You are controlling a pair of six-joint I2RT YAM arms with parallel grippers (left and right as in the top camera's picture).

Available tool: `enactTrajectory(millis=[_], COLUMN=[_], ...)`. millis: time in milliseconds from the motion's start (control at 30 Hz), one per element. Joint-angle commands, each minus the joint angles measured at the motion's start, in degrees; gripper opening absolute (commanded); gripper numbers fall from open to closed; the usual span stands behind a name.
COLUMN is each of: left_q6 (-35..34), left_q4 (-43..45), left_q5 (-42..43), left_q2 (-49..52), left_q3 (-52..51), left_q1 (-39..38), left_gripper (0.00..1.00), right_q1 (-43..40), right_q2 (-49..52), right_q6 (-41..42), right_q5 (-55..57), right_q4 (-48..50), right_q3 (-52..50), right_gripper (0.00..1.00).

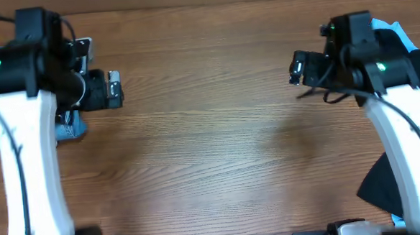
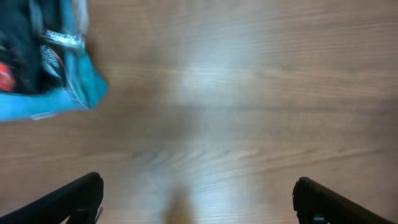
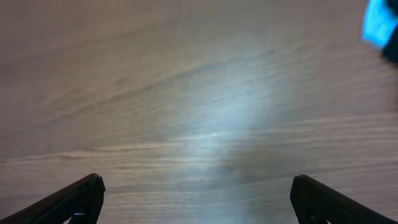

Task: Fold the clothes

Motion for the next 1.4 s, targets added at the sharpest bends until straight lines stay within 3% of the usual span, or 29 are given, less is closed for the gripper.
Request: enactTrajectory(millis=[0,300,467,700,933,1367], left_q6=[-1.2,-1.2,-1.2,-1.2,-1.2,-1.2], left_q4=[3.8,24.1,30.9,24.1,16.7,15.8], left_q5=[-1.1,-1.7,-1.7,-1.7,-1.7,-1.7], left_q2=[-10.2,-41.6,-52.7,-54.2,-54.2,-54.2], left_q3=[-6.9,-35.6,-46.7,-49.6,-49.6,-49.6], left_q1=[-0.1,-0.1,-0.1,-0.1,-0.1,-0.1], left_gripper=[1.0,1.0,1.0,1.0,1.0,1.0], right_q1=[-0.1,-0.1,-0.1,-0.1,-0.1,-0.1], right_q2=[-9.6,-33.8,-39.6,-38.6,-37.5,-38.1], right_q6=[0.0,-0.5,-0.4,-0.4,-0.4,-0.5], right_q5=[1.8,6.3,6.8,6.8,6.8,6.8], right_q4=[2.1,15.1,13.5,6.0,4.4,1.2], right_q3=[-5.0,-27.3,-31.5,-31.5,-31.5,-31.7], right_gripper=[1.0,1.0,1.0,1.0,1.0,1.0])
